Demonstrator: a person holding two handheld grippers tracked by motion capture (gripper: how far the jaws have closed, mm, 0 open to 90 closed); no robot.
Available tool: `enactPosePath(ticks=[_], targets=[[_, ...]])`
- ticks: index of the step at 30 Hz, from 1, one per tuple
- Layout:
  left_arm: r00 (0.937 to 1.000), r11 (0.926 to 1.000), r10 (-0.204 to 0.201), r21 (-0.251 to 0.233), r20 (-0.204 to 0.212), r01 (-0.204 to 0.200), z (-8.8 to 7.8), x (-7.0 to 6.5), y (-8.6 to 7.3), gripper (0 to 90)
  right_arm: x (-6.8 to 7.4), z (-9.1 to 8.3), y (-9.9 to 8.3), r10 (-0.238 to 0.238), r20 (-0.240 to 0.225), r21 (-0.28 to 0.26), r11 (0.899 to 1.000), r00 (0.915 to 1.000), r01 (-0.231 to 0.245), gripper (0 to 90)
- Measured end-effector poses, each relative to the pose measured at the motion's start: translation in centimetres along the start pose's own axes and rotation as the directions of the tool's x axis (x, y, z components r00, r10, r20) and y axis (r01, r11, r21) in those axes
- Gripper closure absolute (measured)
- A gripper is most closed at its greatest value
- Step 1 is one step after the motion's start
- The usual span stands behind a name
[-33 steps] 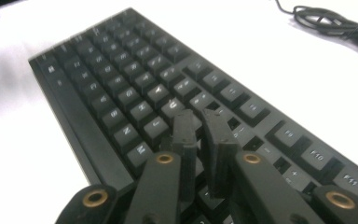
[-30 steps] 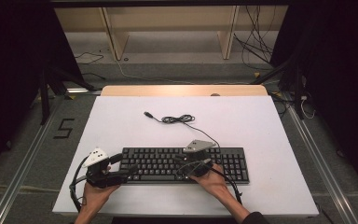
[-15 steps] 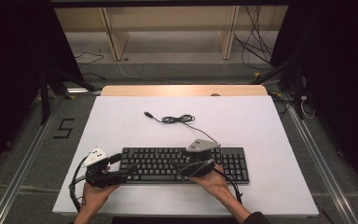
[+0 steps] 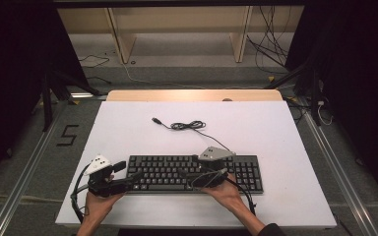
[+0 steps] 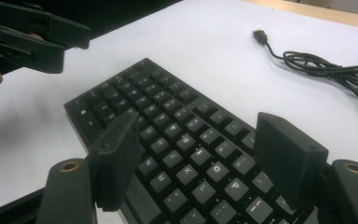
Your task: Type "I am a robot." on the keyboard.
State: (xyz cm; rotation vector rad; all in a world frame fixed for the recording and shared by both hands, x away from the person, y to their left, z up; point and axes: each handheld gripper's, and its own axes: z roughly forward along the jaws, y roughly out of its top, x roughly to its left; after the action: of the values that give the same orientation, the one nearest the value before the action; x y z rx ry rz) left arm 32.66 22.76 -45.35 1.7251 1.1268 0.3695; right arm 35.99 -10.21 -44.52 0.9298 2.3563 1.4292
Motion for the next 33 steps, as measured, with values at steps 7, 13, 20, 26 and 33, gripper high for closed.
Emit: enactPosePath(ticks=[7,13,20,26,33], targets=[[0.9989,0.9992,-0.027,0.028,-0.039,0.028,-0.2,0.9,-0.1,35.5,0.2,-0.1,0.0,-0.001,-0.005,-0.008,1.000,1.0000,0.001,30.9],[0.9977,0.9954,-0.033,0.088,-0.059,0.038,0.0,1.4,-0.4,57.1,0.3,-0.2,0.1,-0.004,-0.007,-0.013,1.000,1.0000,0.004,30.6],[0.9976,0.9848,0.008,0.174,-0.069,0.004,0.5,1.5,-0.7,82.7,0.5,-0.2,0.1,-0.006,-0.008,-0.015,1.000,1.0000,0.005,30.4],[0.9975,0.9725,0.037,0.232,-0.059,-0.023,1.0,1.2,-0.9,89.0,0.7,0.0,0.0,-0.010,-0.012,-0.013,1.000,0.9999,0.010,29.6],[0.9966,0.9638,0.056,0.264,-0.060,-0.038,1.4,1.1,-1.1,89.2,0.8,0.0,0.0,-0.014,-0.015,-0.012,1.000,0.9998,0.013,28.2]])
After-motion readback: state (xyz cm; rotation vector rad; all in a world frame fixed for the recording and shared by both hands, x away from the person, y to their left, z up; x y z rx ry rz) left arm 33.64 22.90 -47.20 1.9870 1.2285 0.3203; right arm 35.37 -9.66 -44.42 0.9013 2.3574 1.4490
